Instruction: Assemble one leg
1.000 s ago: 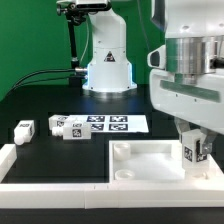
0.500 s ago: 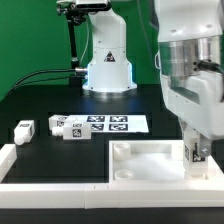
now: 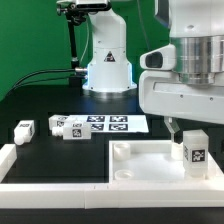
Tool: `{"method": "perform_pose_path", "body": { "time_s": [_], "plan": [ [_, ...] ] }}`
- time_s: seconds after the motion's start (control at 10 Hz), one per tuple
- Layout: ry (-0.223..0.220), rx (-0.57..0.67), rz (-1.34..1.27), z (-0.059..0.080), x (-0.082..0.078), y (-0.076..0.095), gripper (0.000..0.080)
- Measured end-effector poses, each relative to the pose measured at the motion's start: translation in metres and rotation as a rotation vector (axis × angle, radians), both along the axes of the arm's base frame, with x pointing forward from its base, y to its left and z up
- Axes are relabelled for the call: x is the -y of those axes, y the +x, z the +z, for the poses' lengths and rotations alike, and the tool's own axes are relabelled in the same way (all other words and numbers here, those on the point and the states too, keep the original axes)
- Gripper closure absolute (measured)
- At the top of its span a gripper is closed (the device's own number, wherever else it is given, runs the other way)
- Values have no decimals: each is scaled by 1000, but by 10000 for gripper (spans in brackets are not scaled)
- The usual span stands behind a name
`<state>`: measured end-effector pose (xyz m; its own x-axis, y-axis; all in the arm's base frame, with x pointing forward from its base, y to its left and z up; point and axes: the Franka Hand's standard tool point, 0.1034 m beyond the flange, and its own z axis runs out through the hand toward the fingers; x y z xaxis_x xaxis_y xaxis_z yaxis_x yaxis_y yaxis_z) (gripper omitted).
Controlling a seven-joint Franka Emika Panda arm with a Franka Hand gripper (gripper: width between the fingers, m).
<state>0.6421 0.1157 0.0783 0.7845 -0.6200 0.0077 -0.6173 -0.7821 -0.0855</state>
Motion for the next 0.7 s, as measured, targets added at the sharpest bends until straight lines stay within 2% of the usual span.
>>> {"method": "perform_pose_path", "body": {
  "time_s": [0.2, 0.3, 0.5, 0.6, 0.7],
  "plan": [
    [-16, 8, 214, 0, 2, 0, 151],
    [-31, 7, 403, 2, 5, 1, 151],
    [-35, 10, 449, 3, 6, 3, 151],
    [-33, 8, 415, 3, 6, 3, 279],
    [-33, 7, 400, 3, 7, 3, 279]
  ]
}}
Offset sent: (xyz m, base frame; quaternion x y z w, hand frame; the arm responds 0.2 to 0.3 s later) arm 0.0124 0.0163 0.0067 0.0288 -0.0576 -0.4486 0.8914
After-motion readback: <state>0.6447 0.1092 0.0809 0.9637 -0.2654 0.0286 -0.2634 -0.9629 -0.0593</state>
